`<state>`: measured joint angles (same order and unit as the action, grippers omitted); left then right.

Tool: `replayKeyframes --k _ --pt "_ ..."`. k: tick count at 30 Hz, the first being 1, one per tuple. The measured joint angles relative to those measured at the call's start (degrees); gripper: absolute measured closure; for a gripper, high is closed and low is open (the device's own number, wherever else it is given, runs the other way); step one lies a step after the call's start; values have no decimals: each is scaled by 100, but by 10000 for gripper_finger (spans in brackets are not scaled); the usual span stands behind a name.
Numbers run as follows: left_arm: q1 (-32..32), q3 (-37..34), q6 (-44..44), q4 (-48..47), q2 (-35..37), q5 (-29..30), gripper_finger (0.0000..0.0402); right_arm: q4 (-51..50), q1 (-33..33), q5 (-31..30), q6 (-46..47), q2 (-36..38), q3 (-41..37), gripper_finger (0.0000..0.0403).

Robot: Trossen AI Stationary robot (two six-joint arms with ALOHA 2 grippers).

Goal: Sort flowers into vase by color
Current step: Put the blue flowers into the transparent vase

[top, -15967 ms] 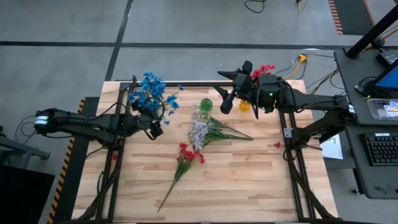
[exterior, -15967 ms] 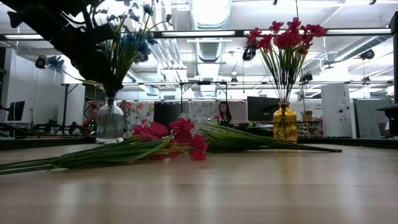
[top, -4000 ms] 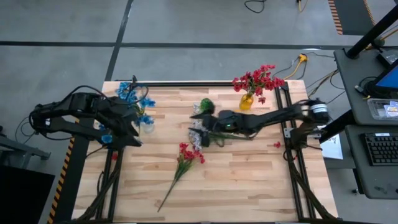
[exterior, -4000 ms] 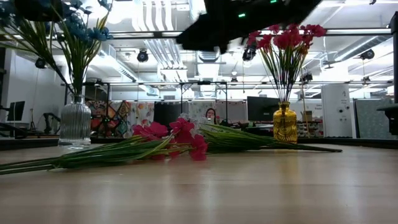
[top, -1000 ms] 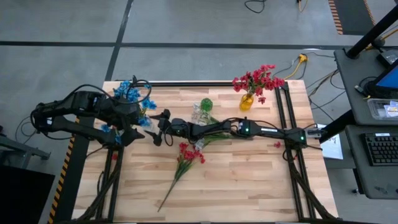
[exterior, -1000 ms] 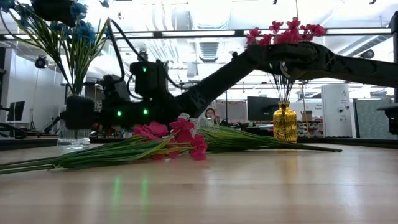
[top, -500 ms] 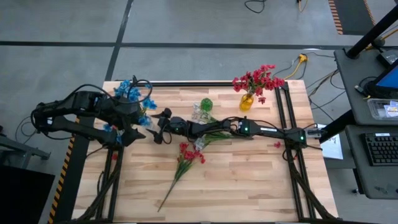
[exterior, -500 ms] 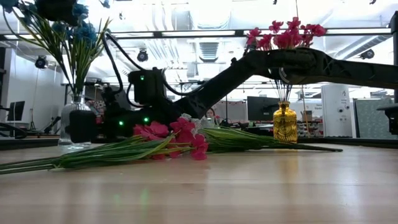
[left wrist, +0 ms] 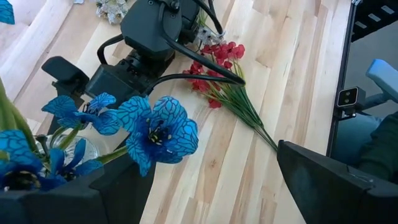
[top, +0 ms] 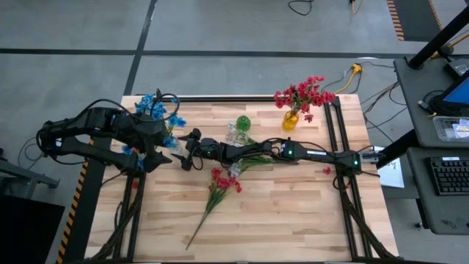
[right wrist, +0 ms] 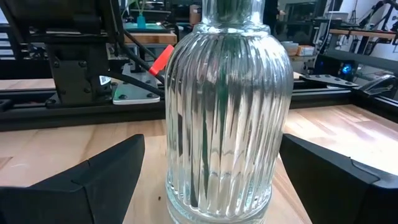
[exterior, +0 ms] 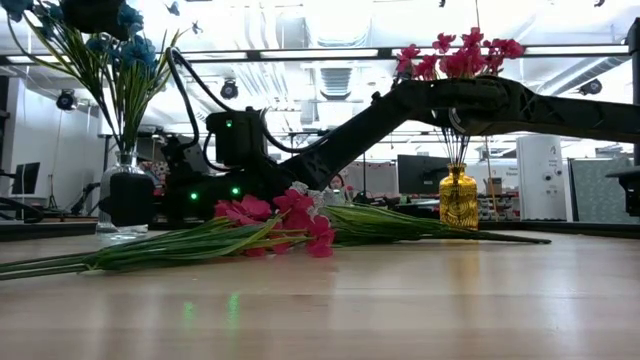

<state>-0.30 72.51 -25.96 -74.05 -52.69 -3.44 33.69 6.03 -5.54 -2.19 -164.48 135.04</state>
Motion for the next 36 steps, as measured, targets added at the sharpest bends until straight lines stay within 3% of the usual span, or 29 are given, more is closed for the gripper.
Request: replayKeyframes --k 28,36 --pt "2 0 169 265 -11 0 82 210 78 276 222 33 -4 40" --pt "1 0 171 373 -20 2 82 137 89 259 260 33 -7 105"
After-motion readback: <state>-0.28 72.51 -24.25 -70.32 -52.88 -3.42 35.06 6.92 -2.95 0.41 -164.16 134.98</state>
